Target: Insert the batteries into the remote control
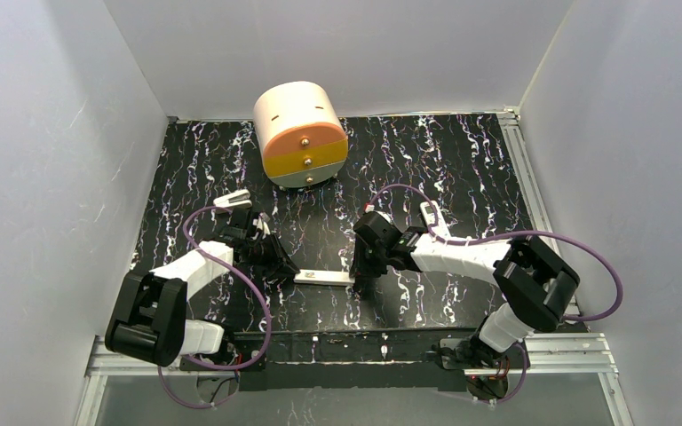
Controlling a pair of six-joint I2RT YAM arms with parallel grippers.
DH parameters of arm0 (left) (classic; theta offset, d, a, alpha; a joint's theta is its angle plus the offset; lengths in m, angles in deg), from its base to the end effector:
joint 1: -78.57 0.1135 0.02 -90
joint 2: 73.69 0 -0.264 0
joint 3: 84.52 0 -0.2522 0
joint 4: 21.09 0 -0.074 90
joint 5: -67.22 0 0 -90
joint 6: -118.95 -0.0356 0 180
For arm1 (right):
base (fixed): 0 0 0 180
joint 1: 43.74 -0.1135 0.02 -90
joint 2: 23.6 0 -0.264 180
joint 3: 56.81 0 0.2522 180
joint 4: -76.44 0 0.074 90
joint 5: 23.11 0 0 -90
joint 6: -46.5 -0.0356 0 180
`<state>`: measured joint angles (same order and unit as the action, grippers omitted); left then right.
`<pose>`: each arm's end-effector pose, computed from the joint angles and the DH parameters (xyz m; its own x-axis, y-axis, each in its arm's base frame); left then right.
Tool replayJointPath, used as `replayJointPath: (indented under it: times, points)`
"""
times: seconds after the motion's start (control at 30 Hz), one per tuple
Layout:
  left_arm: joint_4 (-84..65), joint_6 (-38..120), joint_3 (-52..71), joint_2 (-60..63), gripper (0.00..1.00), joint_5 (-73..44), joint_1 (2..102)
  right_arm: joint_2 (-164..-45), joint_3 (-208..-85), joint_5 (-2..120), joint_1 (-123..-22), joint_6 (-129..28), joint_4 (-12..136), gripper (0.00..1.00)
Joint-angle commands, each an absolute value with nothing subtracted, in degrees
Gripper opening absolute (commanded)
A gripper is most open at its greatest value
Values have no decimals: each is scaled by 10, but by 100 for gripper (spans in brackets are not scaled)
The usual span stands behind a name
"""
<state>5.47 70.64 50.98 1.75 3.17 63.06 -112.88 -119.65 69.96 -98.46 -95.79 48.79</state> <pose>0.2145 -0.0757 0.1499 -0.9175 -0.3660 -0.1558 -0.1918 0.7501 -0.6330 0.1787 0.2493 0.1765 -0.9167 0.0721 -0.3931 -0.1174 0.8915 0.4375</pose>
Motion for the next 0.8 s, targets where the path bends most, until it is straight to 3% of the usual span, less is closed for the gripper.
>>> replayJointPath:
  times: [0.0,0.77]
  points:
    - [130,689,549,40,16,-29,620,-1124,-1211,714,-988,-953,457,26]
    - [90,713,572,47,11,4,620,-1172,-1153,627,-999,-1064,595,16]
